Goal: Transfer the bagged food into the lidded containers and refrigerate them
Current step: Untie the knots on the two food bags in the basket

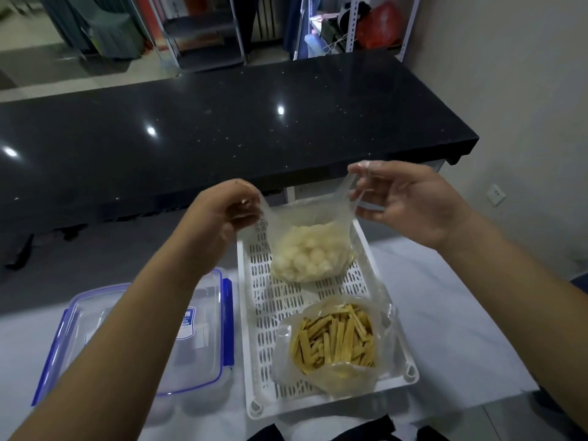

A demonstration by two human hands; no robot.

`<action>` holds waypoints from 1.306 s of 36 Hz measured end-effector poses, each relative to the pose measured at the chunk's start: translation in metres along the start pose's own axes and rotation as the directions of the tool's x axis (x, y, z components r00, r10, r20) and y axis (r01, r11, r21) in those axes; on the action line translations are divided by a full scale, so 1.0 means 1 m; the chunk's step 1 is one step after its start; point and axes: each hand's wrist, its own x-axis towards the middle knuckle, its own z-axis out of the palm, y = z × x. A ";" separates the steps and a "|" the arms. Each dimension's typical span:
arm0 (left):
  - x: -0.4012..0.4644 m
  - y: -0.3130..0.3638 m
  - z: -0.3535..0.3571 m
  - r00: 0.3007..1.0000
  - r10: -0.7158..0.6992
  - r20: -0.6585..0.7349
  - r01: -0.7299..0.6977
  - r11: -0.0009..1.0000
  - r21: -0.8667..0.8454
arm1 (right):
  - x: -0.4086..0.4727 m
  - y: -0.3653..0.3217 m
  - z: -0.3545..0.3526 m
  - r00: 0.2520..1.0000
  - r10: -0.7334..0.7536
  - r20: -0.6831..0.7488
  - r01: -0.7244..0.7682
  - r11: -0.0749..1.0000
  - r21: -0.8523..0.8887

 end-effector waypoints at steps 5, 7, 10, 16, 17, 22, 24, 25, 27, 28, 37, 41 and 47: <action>0.018 0.016 -0.003 0.993 -0.062 -0.097 0.058 0.997 -0.045 | 0.004 -0.017 0.016 0.998 -0.035 -0.059 0.032 0.999 -0.040; 0.024 0.020 -0.003 0.992 -0.024 -0.127 0.022 1.000 -0.015 | 0.005 -0.020 0.020 0.995 -0.061 -0.083 0.057 0.997 -0.047; 0.030 0.019 -0.001 0.985 0.046 -0.166 -0.048 0.999 -0.008 | 0.005 -0.022 0.022 0.988 -0.099 -0.116 0.094 0.994 -0.048; 0.037 -0.007 0.012 0.941 0.129 -0.314 -0.097 0.988 0.116 | 0.010 0.001 0.016 0.982 -0.091 -0.168 0.081 0.995 -0.066; 0.036 -0.012 0.014 0.932 0.139 -0.335 -0.096 0.985 0.143 | 0.010 0.008 0.014 0.981 -0.076 -0.180 0.063 0.995 -0.080; 0.032 -0.018 0.021 0.923 0.152 -0.354 -0.173 0.984 -0.031 | 0.005 0.019 -0.001 0.983 -0.055 -0.178 0.050 0.998 -0.031; 0.029 -0.013 0.023 0.928 0.154 -0.339 -0.209 0.969 -0.131 | 0.003 0.018 -0.004 0.981 -0.086 -0.172 0.074 0.994 -0.076; 0.028 -0.011 0.024 0.930 0.158 -0.333 -0.224 0.959 -0.171 | 0.002 0.017 -0.005 0.981 -0.099 -0.167 0.083 0.992 -0.097; 0.024 -0.005 0.025 0.931 0.179 -0.317 -0.252 0.945 -0.206 | 0.001 0.016 -0.005 0.982 -0.111 -0.154 0.093 0.988 -0.121; 0.022 -0.002 0.025 0.929 0.205 -0.308 -0.270 0.945 -0.185 | 0.001 0.015 -0.005 0.982 -0.116 -0.148 0.097 0.986 -0.134; 0.010 0.001 0.035 0.966 0.201 -0.164 -0.209 0.977 -0.035 | 0.005 0.017 -0.002 0.984 -0.067 -0.165 0.022 0.964 -0.265; 0.000 -0.005 0.037 0.953 0.264 -0.150 -0.210 0.930 0.302 | -0.003 0.019 -0.001 0.950 -0.206 -0.234 0.089 0.900 -0.428; -0.043 -0.013 0.027 0.957 0.288 -0.034 -0.164 0.635 0.754 | -0.041 0.012 0.003 0.904 -0.420 -0.078 0.204 0.585 -0.785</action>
